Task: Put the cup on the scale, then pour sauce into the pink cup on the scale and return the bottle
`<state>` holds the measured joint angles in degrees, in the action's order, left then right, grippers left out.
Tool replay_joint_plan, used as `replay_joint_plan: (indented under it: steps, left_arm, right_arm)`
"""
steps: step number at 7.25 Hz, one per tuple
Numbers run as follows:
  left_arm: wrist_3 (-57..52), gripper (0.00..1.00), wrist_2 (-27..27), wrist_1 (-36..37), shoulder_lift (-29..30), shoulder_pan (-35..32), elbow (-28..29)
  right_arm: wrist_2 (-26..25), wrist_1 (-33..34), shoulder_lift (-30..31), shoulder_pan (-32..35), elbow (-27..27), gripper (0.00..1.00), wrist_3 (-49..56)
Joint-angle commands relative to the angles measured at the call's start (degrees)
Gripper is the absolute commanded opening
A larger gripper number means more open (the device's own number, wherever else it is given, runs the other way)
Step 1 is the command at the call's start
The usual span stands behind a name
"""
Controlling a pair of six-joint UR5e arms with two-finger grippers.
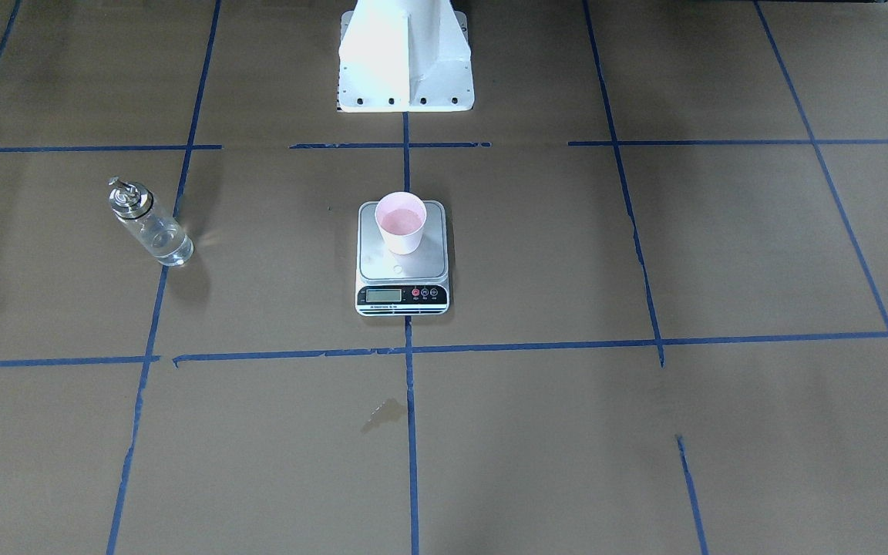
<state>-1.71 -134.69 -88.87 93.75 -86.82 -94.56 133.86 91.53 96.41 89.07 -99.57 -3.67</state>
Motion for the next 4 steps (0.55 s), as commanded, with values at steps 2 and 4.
replay_joint_plan:
  steps: [2, 4]
  left_arm:
    - [-0.1, 1.0, 0.0, 0.1, -0.1, 0.0, 0.2]
    - [0.0, 1.0, 0.0, 0.3, -0.6, 0.0, 0.6]
  right_arm:
    - [-0.3, 1.4, 0.0, 0.0, -0.5, 1.0, 0.0]
    - [0.0, 1.2, 0.2, 0.0, -0.4, 1.0, -0.3]
